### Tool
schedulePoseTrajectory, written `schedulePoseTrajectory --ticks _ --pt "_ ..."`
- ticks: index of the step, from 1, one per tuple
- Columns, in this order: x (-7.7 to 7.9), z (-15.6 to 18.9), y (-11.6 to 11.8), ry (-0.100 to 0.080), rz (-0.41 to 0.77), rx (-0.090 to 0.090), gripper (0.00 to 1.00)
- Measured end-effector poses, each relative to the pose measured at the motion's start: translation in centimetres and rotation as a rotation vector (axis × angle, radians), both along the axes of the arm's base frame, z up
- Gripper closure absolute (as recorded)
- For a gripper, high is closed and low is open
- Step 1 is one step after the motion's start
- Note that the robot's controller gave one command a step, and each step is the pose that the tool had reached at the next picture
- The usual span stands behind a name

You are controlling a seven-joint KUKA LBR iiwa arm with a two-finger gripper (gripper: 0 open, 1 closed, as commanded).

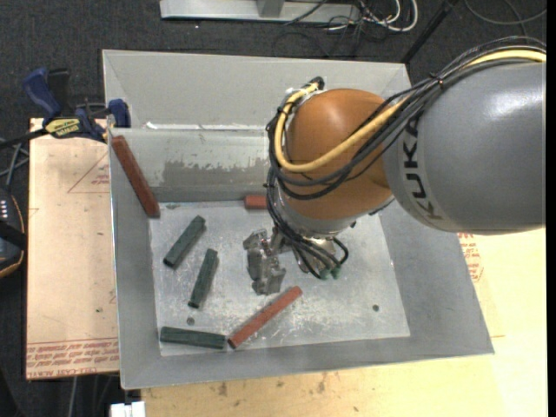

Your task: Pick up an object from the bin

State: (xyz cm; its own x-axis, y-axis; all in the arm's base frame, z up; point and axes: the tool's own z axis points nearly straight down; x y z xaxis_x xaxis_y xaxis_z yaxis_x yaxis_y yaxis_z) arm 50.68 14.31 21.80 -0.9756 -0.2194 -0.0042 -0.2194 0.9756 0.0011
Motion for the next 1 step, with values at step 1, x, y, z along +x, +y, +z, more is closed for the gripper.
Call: schedulePoseTrajectory --ticks 1 --pt "-0.05 -0.07 -0.02 0.002 -0.001 0.0 0.0"
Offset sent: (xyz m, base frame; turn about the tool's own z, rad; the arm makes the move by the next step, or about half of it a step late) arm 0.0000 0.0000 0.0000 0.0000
